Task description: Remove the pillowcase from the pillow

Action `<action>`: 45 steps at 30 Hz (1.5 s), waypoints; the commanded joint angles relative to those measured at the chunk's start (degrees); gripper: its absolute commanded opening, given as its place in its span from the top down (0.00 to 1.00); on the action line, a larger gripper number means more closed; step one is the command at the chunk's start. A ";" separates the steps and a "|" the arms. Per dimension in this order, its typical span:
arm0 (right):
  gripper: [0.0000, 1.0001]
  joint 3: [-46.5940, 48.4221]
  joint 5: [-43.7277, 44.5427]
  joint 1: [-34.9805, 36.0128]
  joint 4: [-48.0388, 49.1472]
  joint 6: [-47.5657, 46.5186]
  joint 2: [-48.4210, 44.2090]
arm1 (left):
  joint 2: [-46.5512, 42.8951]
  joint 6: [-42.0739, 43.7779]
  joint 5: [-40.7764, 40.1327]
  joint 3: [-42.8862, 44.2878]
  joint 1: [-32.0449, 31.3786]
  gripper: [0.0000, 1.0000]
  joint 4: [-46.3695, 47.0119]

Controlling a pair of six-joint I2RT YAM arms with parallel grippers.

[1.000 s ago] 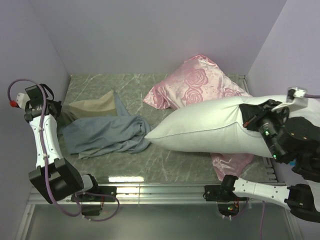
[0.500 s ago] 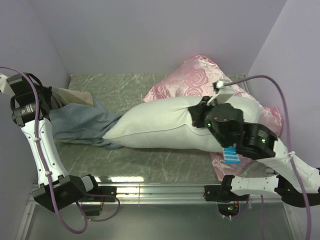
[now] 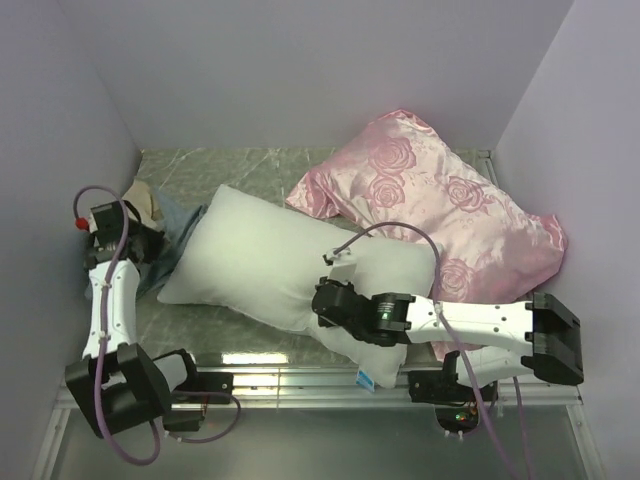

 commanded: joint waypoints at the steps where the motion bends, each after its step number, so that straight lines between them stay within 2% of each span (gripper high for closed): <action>1: 1.00 2.88 3.90 -0.28 6.49 4.54 2.02 | -5.26 -0.95 -2.46 -3.56 -5.65 0.99 4.43; 2: 1.00 3.15 3.99 -0.37 6.40 4.46 2.02 | -5.53 -0.95 -3.16 -4.36 -6.63 0.98 4.35; 5: 1.00 4.03 3.65 -0.37 6.49 3.58 0.97 | -5.53 0.27 -4.84 -6.13 -7.34 0.83 3.99; 6: 1.00 4.20 2.77 -0.20 6.75 3.32 0.18 | -5.45 1.76 -4.84 -6.22 -7.34 0.70 3.82; 8: 0.98 3.94 2.50 0.33 6.75 2.70 -0.52 | -5.45 2.91 -7.36 -4.73 -7.26 0.55 2.51; 9: 0.93 3.94 2.06 0.33 6.41 2.53 -1.31 | -5.79 4.05 -8.69 -4.20 -7.26 0.40 1.80; 10: 0.89 3.85 1.28 0.51 6.23 2.18 -1.75 | -6.67 4.58 -9.58 -3.06 -7.26 0.34 1.36; 11: 0.77 4.03 0.75 0.51 5.97 1.91 -2.19 | -7.11 5.02 -10.54 -2.44 -7.26 0.27 0.75; 12: 0.72 4.20 0.31 0.60 5.88 1.13 -3.24 | -7.73 5.81 -11.77 -1.92 -7.34 0.13 -0.04; 13: 0.62 4.38 -0.31 0.77 5.79 0.77 -3.77 | -9.21 6.43 -11.96 -0.95 -7.34 0.10 -0.05; 15: 0.53 5.17 -0.66 1.12 5.35 0.15 -5.18 | -10.36 7.92 -11.78 0.11 -7.26 0.01 -0.57; 16: 0.47 5.61 -0.93 1.21 5.00 -0.46 -5.53 | -11.24 8.53 -10.57 1.42 -7.34 0.01 -1.19; 20: 0.40 7.98 -1.63 1.91 3.51 -1.78 -7.38 | -13.53 11.61 -5.57 3.97 -7.87 0.01 -1.89; 21: 0.29 8.77 -1.81 2.00 3.07 -2.04 -8.34 | -14.05 12.92 -4.50 4.41 -8.22 0.01 -1.81; 22: 0.25 8.86 -1.81 2.00 2.98 -2.48 -8.96 | -15.19 13.54 -2.75 5.03 -8.92 0.01 -1.81; 27: 0.22 7.29 0.12 2.00 3.33 -3.10 -15.62 | -20.29 16.97 6.14 6.44 -11.91 0.01 -1.46; 32: 0.18 3.25 3.81 2.00 2.98 -2.93 -24.07 | -26.54 18.21 6.49 6.70 -13.67 0.00 -0.75; 41: 0.13 -2.56 11.63 1.91 -5.98 -0.12 -40.68 | -32.42 19.97 16.77 1.52 -15.25 0.01 2.58; 45: 0.11 -5.36 13.13 2.00 -8.54 1.12 -47.09 | -34.18 20.76 15.82 -1.47 -16.04 0.01 3.55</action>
